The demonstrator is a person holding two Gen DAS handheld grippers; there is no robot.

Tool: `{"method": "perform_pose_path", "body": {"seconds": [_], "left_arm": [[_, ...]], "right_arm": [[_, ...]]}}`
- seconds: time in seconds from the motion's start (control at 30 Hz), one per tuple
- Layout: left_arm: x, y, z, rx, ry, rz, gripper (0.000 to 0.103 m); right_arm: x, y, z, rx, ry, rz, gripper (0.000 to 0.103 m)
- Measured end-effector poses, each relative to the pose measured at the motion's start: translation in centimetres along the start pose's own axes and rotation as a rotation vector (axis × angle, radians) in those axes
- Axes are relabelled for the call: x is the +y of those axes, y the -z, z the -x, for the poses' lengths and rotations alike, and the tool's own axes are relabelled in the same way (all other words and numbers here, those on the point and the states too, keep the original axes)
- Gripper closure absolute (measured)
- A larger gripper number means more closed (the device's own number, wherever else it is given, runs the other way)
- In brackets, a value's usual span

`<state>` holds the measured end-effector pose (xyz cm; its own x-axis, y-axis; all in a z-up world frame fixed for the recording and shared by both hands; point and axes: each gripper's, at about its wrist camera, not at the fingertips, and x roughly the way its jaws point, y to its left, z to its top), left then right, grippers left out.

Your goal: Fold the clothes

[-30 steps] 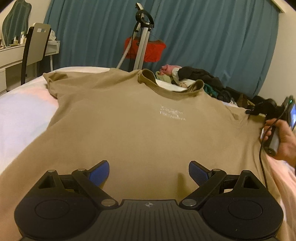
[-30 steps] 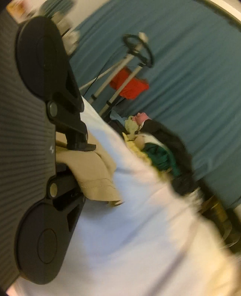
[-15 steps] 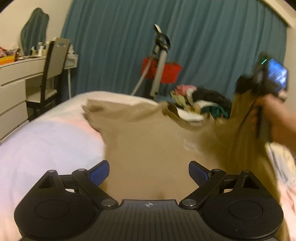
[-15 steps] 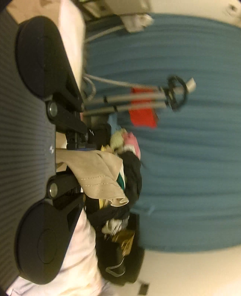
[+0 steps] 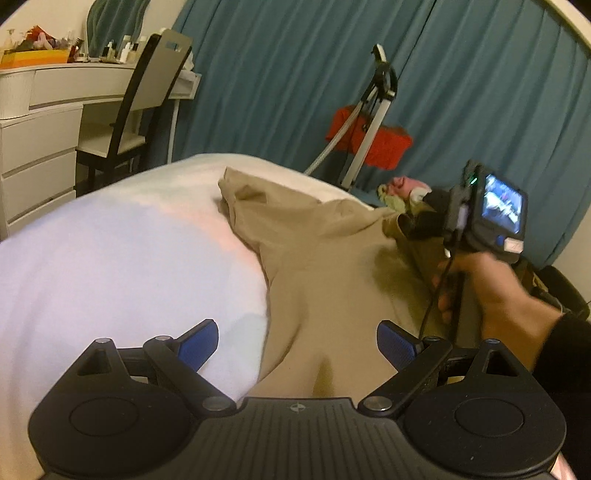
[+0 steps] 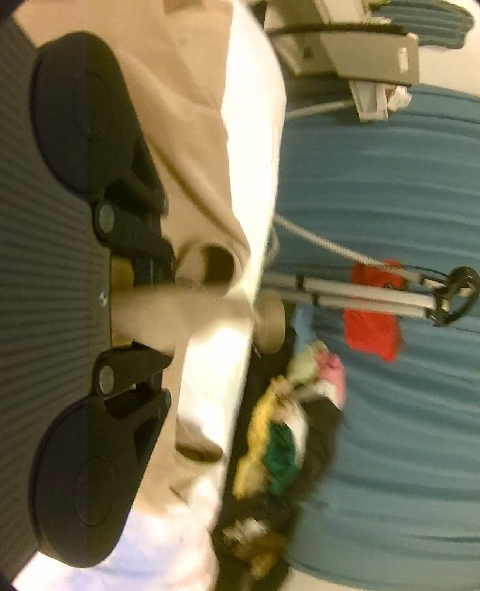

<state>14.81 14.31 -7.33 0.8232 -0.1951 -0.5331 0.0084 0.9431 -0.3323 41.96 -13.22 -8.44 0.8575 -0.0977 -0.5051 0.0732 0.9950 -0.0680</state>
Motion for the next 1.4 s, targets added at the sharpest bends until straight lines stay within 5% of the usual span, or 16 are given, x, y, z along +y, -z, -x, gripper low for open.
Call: {"method": "perform_pose_path", "body": {"seconds": [0.07,0.33,0.73,1.07,1.4], "left_arm": [[-0.3,0.3,-0.4,0.009,0.004,-0.007,0.009],[-2.1,1.0,0.9,-0.016,-0.002,-0.082,0.009],[-5.9,3.6,7.1,-0.012,0.04,-0.212,0.009],[-10.2,7.1,9.9,0.014,0.075,-0.368,0.009],[-19.3,12.9,10.1,0.234,0.225,-0.4,0.021]], "right_arm": [[-0.1,-0.1,1.5,-0.011,-0.048,-0.034,0.018],[-1.3,1.7,13.5,-0.044,-0.143,-0.135,0.019],[-8.3,12.8,33.2,-0.052,-0.197,-0.31,0.019],[-18.3,16.1,36.5,-0.12,-0.171,-0.51,0.019],[-25.4,19.4,35.9,-0.157,-0.033,-0.685,0.018]]}}
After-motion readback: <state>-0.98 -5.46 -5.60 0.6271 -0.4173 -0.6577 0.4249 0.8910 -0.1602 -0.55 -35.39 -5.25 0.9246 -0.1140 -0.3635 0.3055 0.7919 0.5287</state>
